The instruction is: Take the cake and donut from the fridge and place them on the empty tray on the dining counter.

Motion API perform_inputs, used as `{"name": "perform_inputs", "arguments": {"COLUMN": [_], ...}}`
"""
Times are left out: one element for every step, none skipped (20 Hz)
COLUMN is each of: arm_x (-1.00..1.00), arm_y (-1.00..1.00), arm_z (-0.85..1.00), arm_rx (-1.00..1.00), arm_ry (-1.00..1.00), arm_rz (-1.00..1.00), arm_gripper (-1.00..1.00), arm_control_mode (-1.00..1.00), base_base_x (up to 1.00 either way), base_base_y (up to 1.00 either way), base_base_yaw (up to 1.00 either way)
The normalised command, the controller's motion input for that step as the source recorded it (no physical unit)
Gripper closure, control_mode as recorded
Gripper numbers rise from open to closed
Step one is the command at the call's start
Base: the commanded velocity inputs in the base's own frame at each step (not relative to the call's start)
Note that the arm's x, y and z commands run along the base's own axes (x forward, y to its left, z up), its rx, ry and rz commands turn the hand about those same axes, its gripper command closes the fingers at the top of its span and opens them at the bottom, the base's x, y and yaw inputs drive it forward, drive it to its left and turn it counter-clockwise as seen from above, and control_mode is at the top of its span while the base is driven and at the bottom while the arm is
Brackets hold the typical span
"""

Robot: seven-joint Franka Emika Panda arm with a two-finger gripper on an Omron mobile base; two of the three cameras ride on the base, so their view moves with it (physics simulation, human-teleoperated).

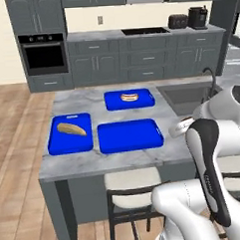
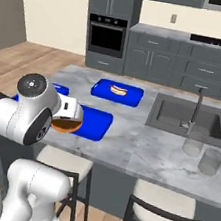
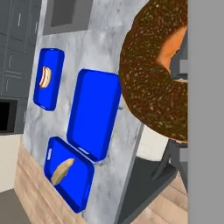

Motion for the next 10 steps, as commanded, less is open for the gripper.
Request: {"name": "perform_inputs", "arguments": {"arm_x": [0.0, 0.0, 0.0, 0.0, 0.0, 0.0, 0.0, 0.0, 0.0, 0.0], "arm_y": [0.0, 0.0, 0.0, 0.0, 0.0, 0.0, 0.0, 0.0, 0.0, 0.0], "arm_z": [0.0, 0.0, 0.0, 0.0, 0.0, 0.0, 0.0, 0.0, 0.0, 0.0], "arm_rx": [0.0, 0.0, 0.0, 0.0, 0.0, 0.0, 0.0, 0.0, 0.0, 0.0], "arm_ry": [0.0, 0.0, 0.0, 0.0, 0.0, 0.0, 0.0, 0.0, 0.0, 0.0], "arm_rz": [0.0, 0.0, 0.0, 0.0, 0.0, 0.0, 0.0, 0.0, 0.0, 0.0], "arm_gripper": [1.0, 1.0, 1.0, 1.0, 1.0, 1.0, 1.0, 1.0, 1.0, 1.0], "arm_control_mode": [1.0, 1.0, 1.0, 1.0, 1.0, 1.0, 1.0, 1.0, 1.0, 1.0], "base_base_x": [1.0, 1.0, 1.0, 1.0, 1.0, 0.89, 0.71, 0.53, 0.45, 0.41], "base_base_y": [0.24, 0.26, 0.29, 0.32, 0.34, 0.32, 0.29, 0.16, 0.08, 0.02], "base_base_yaw": [0.5, 0.51, 0.5, 0.46, 0.36, 0.23, 0.1, 0.0, 0.0, 0.0]}}
